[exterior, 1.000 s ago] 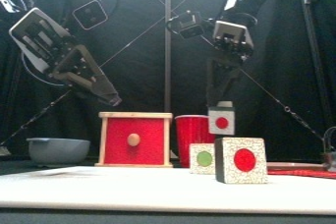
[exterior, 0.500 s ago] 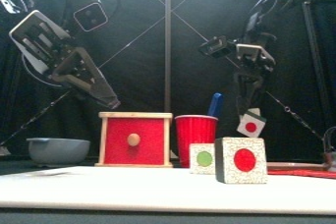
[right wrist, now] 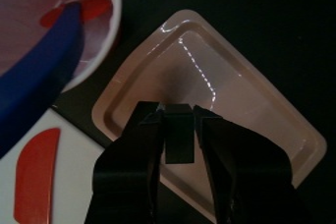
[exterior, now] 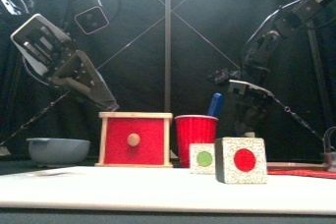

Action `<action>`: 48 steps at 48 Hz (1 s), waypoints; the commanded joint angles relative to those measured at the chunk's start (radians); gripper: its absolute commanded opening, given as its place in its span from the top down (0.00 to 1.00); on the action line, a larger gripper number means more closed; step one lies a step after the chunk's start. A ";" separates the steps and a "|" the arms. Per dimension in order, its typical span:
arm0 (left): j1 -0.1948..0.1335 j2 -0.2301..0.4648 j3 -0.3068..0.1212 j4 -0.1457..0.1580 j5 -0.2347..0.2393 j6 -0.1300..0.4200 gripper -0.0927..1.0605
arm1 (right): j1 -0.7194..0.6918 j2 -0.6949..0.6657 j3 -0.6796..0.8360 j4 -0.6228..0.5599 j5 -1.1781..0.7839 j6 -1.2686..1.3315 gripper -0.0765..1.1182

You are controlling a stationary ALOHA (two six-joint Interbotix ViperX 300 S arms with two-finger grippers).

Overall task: Place sushi on board then cut the sushi with the knife then place the pieces on the plate
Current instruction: Place the 4 sushi pieces on the plate

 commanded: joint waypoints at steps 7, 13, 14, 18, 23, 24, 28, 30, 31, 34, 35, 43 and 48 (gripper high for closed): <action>0.008 -0.006 -0.017 -0.002 -0.002 0.000 0.38 | -0.029 0.014 0.026 0.034 -0.091 0.002 0.42; 0.008 -0.006 -0.017 -0.002 0.000 0.000 0.38 | -0.037 0.015 0.037 0.035 -0.100 0.005 0.34; 0.006 -0.006 -0.017 -0.002 -0.002 0.000 0.38 | -0.038 0.015 0.038 0.034 -0.098 0.006 0.33; 0.008 -0.006 -0.017 -0.002 -0.002 0.000 0.38 | -0.052 0.015 0.044 0.031 -0.094 0.006 0.27; 0.006 -0.006 -0.015 -0.002 -0.002 0.000 0.38 | -0.067 0.009 0.044 0.028 -0.092 0.005 0.22; 0.006 -0.006 -0.017 -0.002 -0.002 0.000 0.38 | -0.067 0.003 0.043 0.025 -0.092 0.003 0.22; 0.008 -0.006 -0.017 -0.002 -0.002 0.000 0.38 | -0.067 -0.029 0.034 0.018 -0.081 -0.002 0.22; 0.008 -0.006 -0.017 -0.003 -0.002 0.000 0.38 | -0.064 -0.054 0.031 0.014 -0.074 -0.003 0.22; 0.006 -0.006 -0.017 -0.003 -0.002 0.000 0.38 | -0.063 -0.066 0.029 0.011 -0.069 -0.002 0.22; 0.008 -0.006 -0.017 -0.006 -0.002 0.000 0.38 | -0.055 -0.107 0.028 0.008 -0.055 0.000 0.22; 0.006 -0.006 -0.017 -0.008 -0.002 0.000 0.38 | -0.041 -0.129 0.029 0.009 -0.048 -0.002 0.22; 0.008 -0.006 -0.015 -0.011 -0.002 0.002 0.38 | 0.101 -0.235 0.051 0.002 -0.031 -0.002 0.22; 0.009 -0.006 -0.015 -0.011 -0.002 0.002 0.38 | 0.227 -0.273 0.057 0.005 -0.031 0.006 0.22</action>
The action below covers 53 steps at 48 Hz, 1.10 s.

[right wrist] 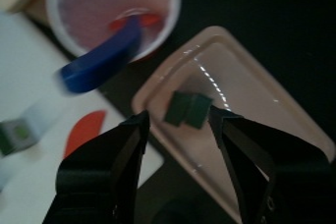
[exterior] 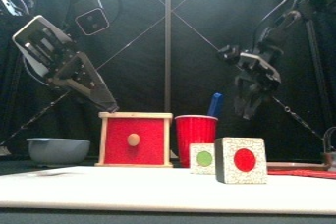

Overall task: Place sushi on board then cut the sushi with the knife then place the pieces on the plate
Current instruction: Place the 4 sushi pieces on the plate

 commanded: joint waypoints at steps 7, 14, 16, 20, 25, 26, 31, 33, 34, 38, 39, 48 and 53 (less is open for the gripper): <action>0.006 -0.005 -0.015 -0.002 -0.005 0.002 0.38 | 0.255 -0.055 -0.020 0.014 -0.017 0.012 0.22; 0.011 -0.005 -0.017 -0.005 -0.003 0.002 0.38 | 0.345 -0.020 -0.041 0.014 -0.055 0.012 0.22; 0.011 -0.005 -0.017 -0.008 -0.003 0.002 0.38 | 0.364 -0.005 -0.048 0.012 -0.071 0.012 0.22; 0.012 -0.006 -0.017 -0.017 -0.005 0.002 0.38 | 0.385 0.049 -0.069 0.012 -0.098 0.012 0.22; 0.012 -0.005 -0.017 -0.023 -0.005 0.002 0.38 | 0.399 0.129 -0.110 0.002 -0.110 0.009 0.22; 0.012 -0.005 -0.017 -0.021 -0.005 0.002 0.38 | 0.400 0.153 -0.126 -0.003 -0.110 0.008 0.22; 0.014 -0.005 -0.018 -0.023 -0.005 0.002 0.38 | 0.400 0.232 -0.178 -0.034 -0.101 0.008 0.22; 0.014 -0.006 -0.017 -0.023 -0.005 0.002 0.38 | 0.400 0.258 -0.198 -0.048 -0.095 0.008 0.22; 0.014 -0.006 -0.018 -0.023 -0.005 0.002 0.38 | 0.400 0.270 -0.206 -0.055 -0.089 0.009 0.22; 0.014 -0.006 -0.018 -0.023 -0.003 0.002 0.38 | 0.397 0.318 -0.241 -0.069 -0.071 0.008 0.21; 0.014 -0.005 -0.017 -0.023 -0.003 0.002 0.38 | 0.399 0.327 -0.247 -0.069 -0.069 0.008 0.21; 0.014 -0.006 -0.015 -0.023 -0.005 0.003 0.38 | 0.402 0.405 -0.295 -0.064 -0.063 0.000 0.21; 0.014 -0.006 -0.014 -0.023 -0.005 0.003 0.38 | 0.413 0.431 -0.310 -0.066 -0.064 -0.002 0.21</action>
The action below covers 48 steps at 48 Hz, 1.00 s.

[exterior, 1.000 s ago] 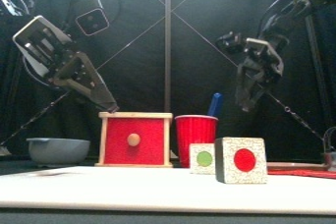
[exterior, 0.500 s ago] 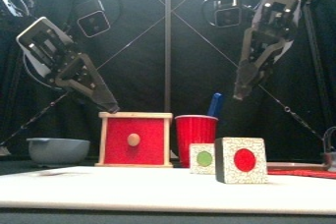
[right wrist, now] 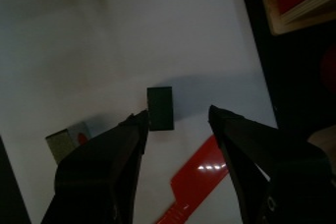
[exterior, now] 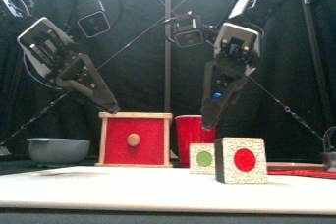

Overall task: Place sushi on board then cut the sushi with the knife then place the pieces on the plate
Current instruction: Place the 4 sushi pieces on the plate

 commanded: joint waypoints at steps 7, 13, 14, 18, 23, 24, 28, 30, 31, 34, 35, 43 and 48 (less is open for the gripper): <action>0.003 -0.006 -0.014 0.000 -0.005 0.003 0.38 | 0.018 0.031 -0.054 0.000 -0.006 -0.002 0.21; 0.005 -0.008 -0.012 -0.002 -0.005 0.003 0.38 | 0.015 0.055 -0.061 0.000 -0.002 0.002 0.22; 0.005 -0.008 -0.012 -0.002 -0.005 0.003 0.38 | 0.014 0.061 -0.063 0.002 -0.002 0.000 0.22; 0.005 -0.006 -0.012 -0.002 -0.005 0.002 0.38 | 0.012 0.077 -0.069 0.003 -0.002 0.000 0.22; 0.005 -0.006 -0.011 0.000 -0.003 0.002 0.38 | 0.017 0.097 -0.077 0.011 0.000 -0.002 0.23; 0.005 -0.006 -0.011 -0.002 -0.005 0.002 0.38 | 0.018 0.100 -0.075 0.012 0.002 -0.002 0.23; 0.005 -0.008 -0.011 -0.002 -0.003 0.003 0.38 | 0.020 0.110 -0.074 0.015 0.003 -0.002 0.25; 0.005 -0.006 -0.011 -0.002 -0.005 0.003 0.38 | 0.020 0.114 -0.074 0.018 0.003 -0.002 0.26; 0.005 -0.008 -0.011 -0.002 -0.003 0.003 0.38 | 0.020 0.117 -0.075 0.021 0.003 -0.002 0.28; 0.005 -0.008 -0.011 -0.002 -0.003 0.003 0.38 | 0.018 0.118 -0.074 0.025 0.003 -0.003 0.34; 0.006 -0.006 -0.011 -0.002 -0.005 0.003 0.38 | 0.020 0.118 -0.075 0.026 0.003 -0.003 0.36; 0.005 -0.008 -0.012 -0.002 -0.003 0.003 0.38 | 0.020 0.089 -0.069 0.032 0.034 0.000 0.48; 0.005 -0.008 -0.011 -0.002 -0.005 0.003 0.38 | 0.014 0.028 -0.058 0.034 0.109 0.003 0.47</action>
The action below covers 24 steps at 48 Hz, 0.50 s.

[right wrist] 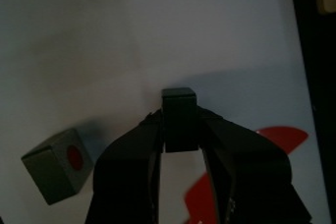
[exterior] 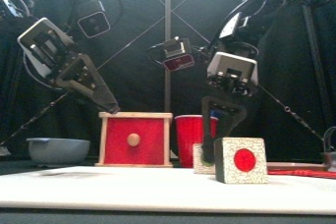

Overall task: Place sushi on board then cut the sushi with the knife then place the pieces on the plate
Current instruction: Place the 4 sushi pieces on the plate

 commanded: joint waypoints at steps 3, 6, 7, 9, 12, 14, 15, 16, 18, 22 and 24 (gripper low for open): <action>0.003 -0.006 -0.011 0.002 -0.005 0.002 0.38 | -0.008 -0.138 0.008 0.008 0.100 0.011 0.47; 0.003 -0.006 -0.011 0.002 -0.003 0.002 0.38 | -0.008 -0.187 0.026 0.018 0.135 0.014 0.47; 0.003 -0.005 -0.011 0.002 -0.003 0.002 0.38 | -0.008 -0.204 0.032 0.023 0.144 0.014 0.47; 0.005 -0.005 -0.011 0.002 -0.005 0.002 0.38 | -0.011 -0.245 0.052 0.034 0.163 0.014 0.47; 0.006 -0.006 -0.011 0.000 -0.005 0.002 0.38 | -0.020 -0.293 0.080 0.048 0.183 0.015 0.47; 0.006 -0.006 -0.011 0.000 -0.005 0.002 0.38 | -0.031 -0.324 0.098 0.057 0.195 0.015 0.47; 0.006 -0.005 -0.011 0.000 -0.005 0.002 0.38 | -0.037 -0.341 0.107 0.061 0.201 0.015 0.47; 0.006 -0.005 -0.011 0.000 -0.005 0.002 0.38 | -0.041 -0.354 0.118 0.066 0.207 0.015 0.47; 0.008 -0.006 -0.011 0.000 -0.005 0.002 0.38 | -0.055 -0.387 0.140 0.069 0.218 0.015 0.47; 0.009 -0.006 -0.011 0.002 -0.005 0.002 0.38 | -0.089 -0.453 0.184 0.072 0.230 0.017 0.47; 0.011 -0.005 -0.011 0.002 -0.003 0.002 0.38 | -0.115 -0.491 0.212 0.072 0.238 0.017 0.47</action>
